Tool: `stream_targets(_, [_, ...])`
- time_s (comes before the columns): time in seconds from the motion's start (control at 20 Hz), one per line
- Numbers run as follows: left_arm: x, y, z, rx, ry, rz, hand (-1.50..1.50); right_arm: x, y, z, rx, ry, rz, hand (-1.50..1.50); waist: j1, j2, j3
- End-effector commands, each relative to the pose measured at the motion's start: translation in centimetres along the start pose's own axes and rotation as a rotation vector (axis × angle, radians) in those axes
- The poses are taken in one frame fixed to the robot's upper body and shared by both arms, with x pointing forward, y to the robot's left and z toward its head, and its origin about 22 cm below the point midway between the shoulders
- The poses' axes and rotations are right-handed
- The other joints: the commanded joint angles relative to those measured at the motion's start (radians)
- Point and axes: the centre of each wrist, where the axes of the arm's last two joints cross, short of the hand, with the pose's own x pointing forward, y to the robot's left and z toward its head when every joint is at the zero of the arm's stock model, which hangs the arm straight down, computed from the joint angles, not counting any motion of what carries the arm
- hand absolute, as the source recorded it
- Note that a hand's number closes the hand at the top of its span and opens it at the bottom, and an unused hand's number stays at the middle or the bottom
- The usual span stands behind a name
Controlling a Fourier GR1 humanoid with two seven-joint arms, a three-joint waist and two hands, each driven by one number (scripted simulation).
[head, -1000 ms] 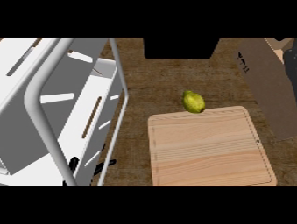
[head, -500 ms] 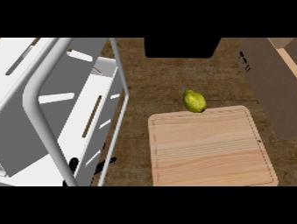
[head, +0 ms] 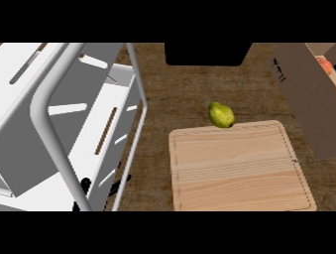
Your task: Pick the squash from the cutting board and place it in the cardboard box
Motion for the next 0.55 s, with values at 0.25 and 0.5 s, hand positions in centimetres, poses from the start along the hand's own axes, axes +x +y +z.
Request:
stream_targets(0.25, [3.4,7.0,-3.3,0.350,-0.084,-0.131,0.00,-0.5,-1.1,-0.2,-0.064,-0.084,-0.432,-1.50,-0.004,-0.015,0.017])
stream_targets(0.5, [3.4,7.6,-3.0,0.389,-0.074,-0.146,0.00,-3.1,-1.8,-1.1,-0.115,-0.043,-0.579,-1.50,-0.032,-0.024,0.016])
